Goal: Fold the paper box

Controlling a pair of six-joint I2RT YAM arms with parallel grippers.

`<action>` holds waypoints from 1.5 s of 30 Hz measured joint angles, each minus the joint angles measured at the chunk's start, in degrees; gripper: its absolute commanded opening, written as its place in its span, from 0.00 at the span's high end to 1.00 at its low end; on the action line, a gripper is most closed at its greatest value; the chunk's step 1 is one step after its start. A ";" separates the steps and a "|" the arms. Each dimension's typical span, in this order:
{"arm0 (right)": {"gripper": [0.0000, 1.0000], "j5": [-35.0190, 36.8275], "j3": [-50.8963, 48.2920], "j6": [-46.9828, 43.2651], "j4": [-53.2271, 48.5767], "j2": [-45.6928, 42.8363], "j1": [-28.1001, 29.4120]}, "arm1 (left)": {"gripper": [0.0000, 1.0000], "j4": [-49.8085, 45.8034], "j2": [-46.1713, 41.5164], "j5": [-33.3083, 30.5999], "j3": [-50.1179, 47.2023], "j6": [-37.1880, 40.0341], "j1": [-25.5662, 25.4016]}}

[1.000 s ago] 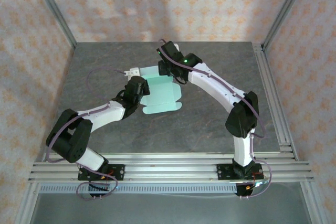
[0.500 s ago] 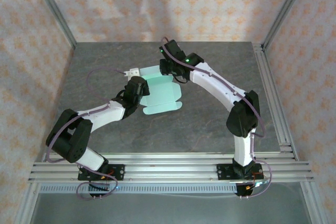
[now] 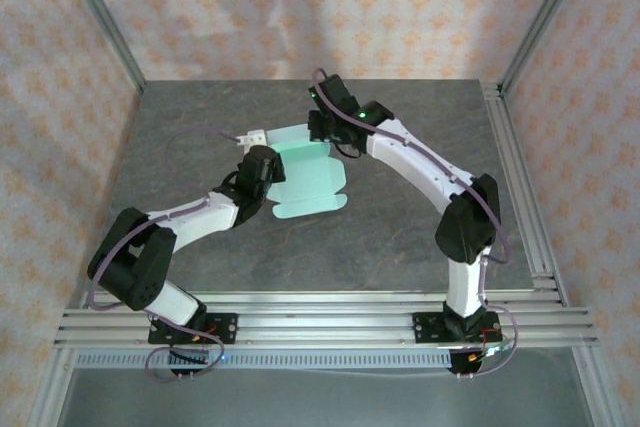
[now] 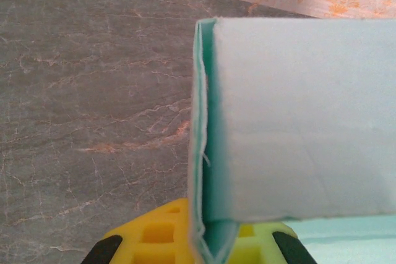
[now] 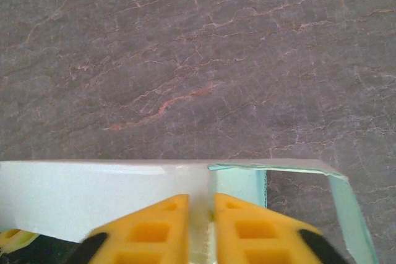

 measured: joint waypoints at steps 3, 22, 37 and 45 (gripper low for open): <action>0.86 0.00 -0.17 0.13 0.13 -0.39 -0.13 | 1.00 0.00 0.00 0.00 0.00 0.00 0.00; 0.61 -3.96 -2.36 1.14 2.93 -0.83 -1.51 | 1.00 -0.48 -0.74 0.15 0.00 -1.20 0.17; 0.75 -8.83 -2.82 2.97 4.94 -1.40 -2.23 | 1.00 -0.81 -0.83 0.37 0.00 -1.79 0.37; 0.95 -9.05 -3.56 3.34 5.62 -1.62 -2.23 | 1.00 -0.98 -1.18 0.37 0.00 -1.79 0.37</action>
